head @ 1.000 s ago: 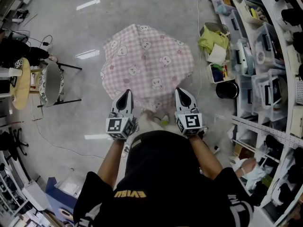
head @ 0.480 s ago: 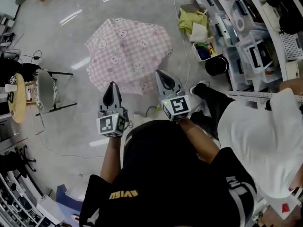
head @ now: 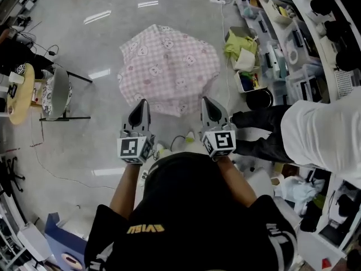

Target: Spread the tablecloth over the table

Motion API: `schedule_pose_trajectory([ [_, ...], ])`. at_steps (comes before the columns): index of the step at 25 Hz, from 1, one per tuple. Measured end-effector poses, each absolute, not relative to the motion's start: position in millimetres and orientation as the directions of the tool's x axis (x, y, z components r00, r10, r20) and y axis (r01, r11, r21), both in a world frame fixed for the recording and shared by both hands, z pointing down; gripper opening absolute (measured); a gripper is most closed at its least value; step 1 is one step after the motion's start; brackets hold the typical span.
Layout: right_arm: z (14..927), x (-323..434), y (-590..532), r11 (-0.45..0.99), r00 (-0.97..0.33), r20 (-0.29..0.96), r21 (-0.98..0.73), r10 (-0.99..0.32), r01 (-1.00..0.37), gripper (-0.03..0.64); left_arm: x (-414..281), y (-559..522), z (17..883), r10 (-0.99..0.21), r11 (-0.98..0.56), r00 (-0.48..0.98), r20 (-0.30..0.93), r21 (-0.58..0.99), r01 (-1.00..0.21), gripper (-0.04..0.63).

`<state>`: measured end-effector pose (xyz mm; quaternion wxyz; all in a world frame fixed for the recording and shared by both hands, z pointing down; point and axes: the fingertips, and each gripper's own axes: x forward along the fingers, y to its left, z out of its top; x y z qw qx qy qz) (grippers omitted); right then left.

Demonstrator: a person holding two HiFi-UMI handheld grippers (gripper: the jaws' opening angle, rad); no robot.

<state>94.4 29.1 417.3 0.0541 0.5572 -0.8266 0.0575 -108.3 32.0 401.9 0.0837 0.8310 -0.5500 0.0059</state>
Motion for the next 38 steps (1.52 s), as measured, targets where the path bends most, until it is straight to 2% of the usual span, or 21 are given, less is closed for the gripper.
schedule_pose_trajectory([
  [5,423.6,83.6,35.1,0.347,-0.352,0.165,-0.055,-0.921,-0.936,0.000,-134.4,51.5,406.4,-0.921,-0.359,0.374,0.108,0.136,-0.923,0.017],
  [8,420.4,72.1,31.8,0.354,-0.356,0.155,-0.044,-0.921,-0.934,0.000,-145.9,51.9,408.3,-0.939,-0.314,0.322,0.123,0.082,-0.946,0.017],
  [20,424.6,55.7,33.0,0.340,-0.339,0.187,-0.025,-0.922,-0.940,0.000,-142.1,59.3,411.4,-0.945,-0.294,0.294,0.142,0.017,-0.956,0.018],
  [30,425.6,58.2,37.0,0.332,-0.326,0.188,-0.004,-0.926,-0.943,0.000,-129.9,54.8,415.2,-0.912,-0.372,0.381,0.149,0.088,-0.924,0.018],
  [38,428.3,70.8,51.6,0.320,-0.310,0.206,0.016,-0.928,-0.947,0.000,-121.5,63.3,415.1,-0.897,-0.407,0.414,0.156,0.076,-0.910,0.018],
])
